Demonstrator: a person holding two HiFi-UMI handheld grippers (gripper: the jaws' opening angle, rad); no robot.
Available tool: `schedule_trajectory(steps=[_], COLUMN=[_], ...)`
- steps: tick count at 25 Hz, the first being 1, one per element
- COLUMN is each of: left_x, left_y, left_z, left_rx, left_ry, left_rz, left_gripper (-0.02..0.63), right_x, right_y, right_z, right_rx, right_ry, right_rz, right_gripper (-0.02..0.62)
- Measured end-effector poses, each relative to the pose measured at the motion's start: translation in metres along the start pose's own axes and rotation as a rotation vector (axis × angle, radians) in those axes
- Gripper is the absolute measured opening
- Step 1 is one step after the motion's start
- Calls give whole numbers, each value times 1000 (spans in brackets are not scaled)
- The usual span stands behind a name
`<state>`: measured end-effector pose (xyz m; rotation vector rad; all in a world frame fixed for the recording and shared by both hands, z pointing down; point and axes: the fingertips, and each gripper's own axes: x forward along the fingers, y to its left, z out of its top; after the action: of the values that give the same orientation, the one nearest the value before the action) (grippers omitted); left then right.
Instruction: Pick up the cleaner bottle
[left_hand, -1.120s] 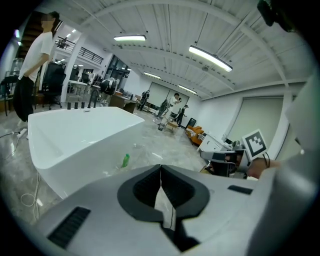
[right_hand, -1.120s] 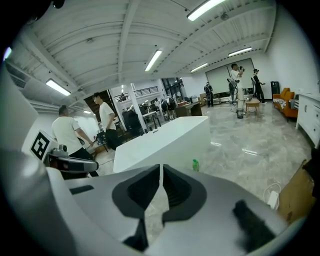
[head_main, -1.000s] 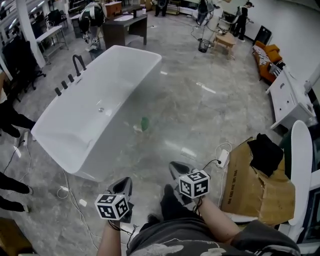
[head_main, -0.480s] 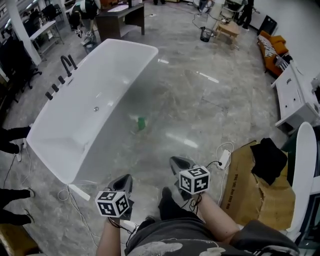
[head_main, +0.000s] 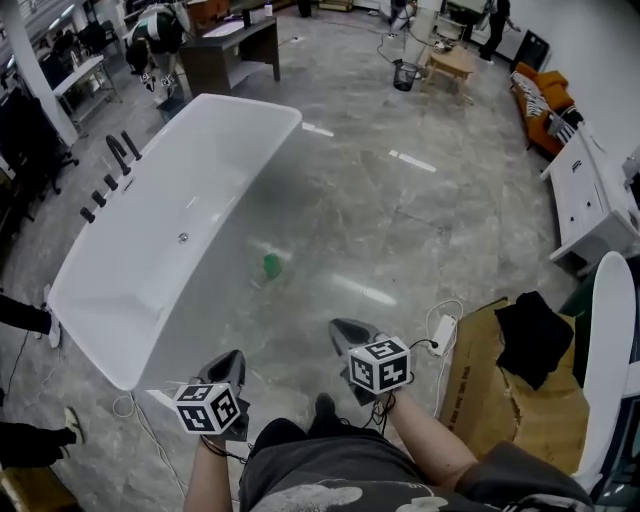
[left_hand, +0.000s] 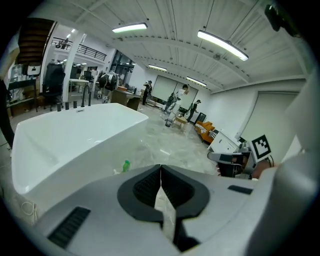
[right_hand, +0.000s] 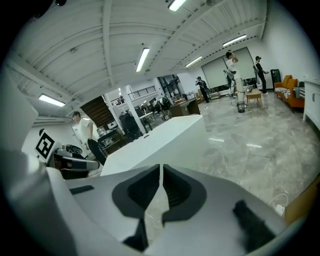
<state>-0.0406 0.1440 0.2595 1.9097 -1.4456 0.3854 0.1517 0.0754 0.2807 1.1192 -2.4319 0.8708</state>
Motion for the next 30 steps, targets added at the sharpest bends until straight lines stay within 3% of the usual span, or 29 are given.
schedule_trajectory(steps=[6, 12, 23, 26, 30], left_x=[14, 52, 133, 159, 194], left_y=[16, 35, 102, 124, 145], left_z=[12, 26, 61, 66, 70], left_rx=[-20, -36, -68, -71, -18], left_ry=[-3, 9, 70, 90, 120], left_rz=[25, 8, -54, -59, -69], left_gripper=[15, 15, 15, 15, 15], right_x=[13, 38, 129, 150, 168], right_y=[-7, -31, -71, -85, -103], right_z=[2, 3, 61, 86, 118], right_rx=[20, 47, 89, 44, -23], right_ry=[15, 51, 40, -16, -108], right_rz=[12, -47, -163, -218, -278], right_gripper=[34, 34, 35, 35, 35])
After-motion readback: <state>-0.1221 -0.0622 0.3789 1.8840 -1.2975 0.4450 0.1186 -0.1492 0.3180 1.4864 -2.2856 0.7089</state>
